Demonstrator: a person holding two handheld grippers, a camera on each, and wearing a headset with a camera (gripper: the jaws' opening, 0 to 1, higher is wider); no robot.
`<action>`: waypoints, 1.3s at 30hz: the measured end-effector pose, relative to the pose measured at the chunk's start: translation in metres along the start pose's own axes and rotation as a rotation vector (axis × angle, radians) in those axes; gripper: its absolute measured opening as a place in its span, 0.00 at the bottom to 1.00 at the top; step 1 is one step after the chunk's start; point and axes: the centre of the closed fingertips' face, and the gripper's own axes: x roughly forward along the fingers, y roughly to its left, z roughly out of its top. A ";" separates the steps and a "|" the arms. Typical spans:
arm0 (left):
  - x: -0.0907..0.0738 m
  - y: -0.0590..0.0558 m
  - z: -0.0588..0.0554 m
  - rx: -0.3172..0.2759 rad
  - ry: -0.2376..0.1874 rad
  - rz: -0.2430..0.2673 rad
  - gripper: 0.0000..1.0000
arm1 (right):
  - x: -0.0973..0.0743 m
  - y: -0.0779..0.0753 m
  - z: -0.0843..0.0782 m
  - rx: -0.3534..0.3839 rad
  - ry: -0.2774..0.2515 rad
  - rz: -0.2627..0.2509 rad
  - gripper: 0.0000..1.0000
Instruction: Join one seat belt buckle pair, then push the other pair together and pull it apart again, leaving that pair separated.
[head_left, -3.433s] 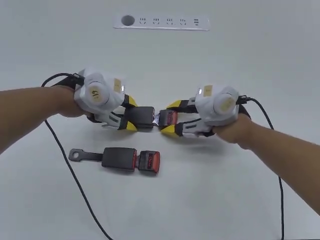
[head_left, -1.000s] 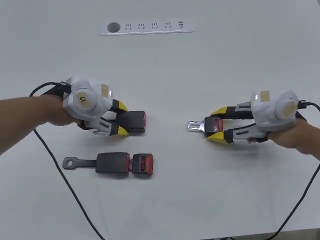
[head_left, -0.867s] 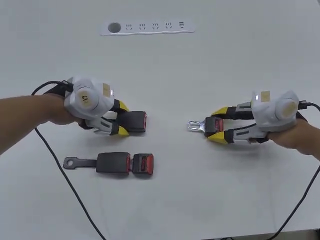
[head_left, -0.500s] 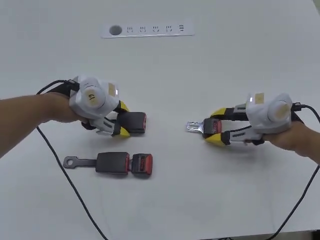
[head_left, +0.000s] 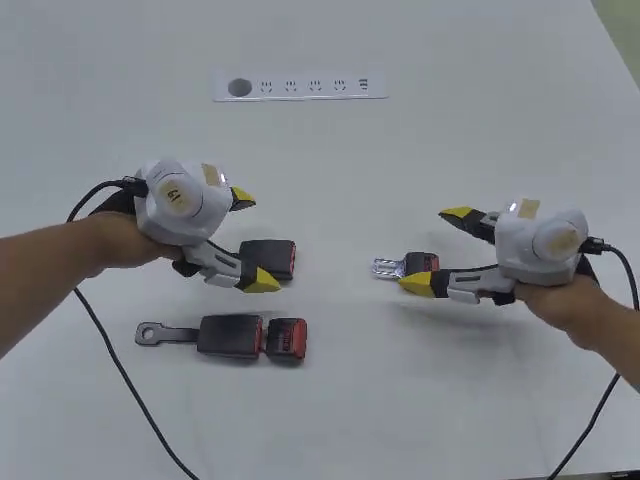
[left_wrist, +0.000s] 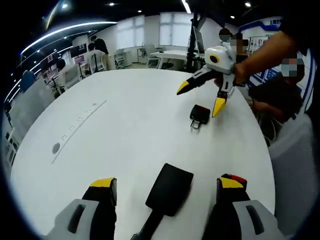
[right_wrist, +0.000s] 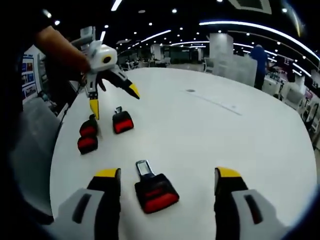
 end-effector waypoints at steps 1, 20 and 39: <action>-0.004 0.001 -0.001 0.005 -0.003 0.019 0.89 | -0.001 0.004 0.000 -0.012 0.002 -0.015 0.79; -0.079 -0.038 -0.013 -0.238 -0.211 0.224 0.98 | -0.015 0.060 0.030 0.027 -0.119 -0.148 0.95; -0.135 -0.080 -0.067 -0.259 -0.237 0.261 1.00 | -0.035 0.111 0.021 0.003 -0.125 -0.144 0.99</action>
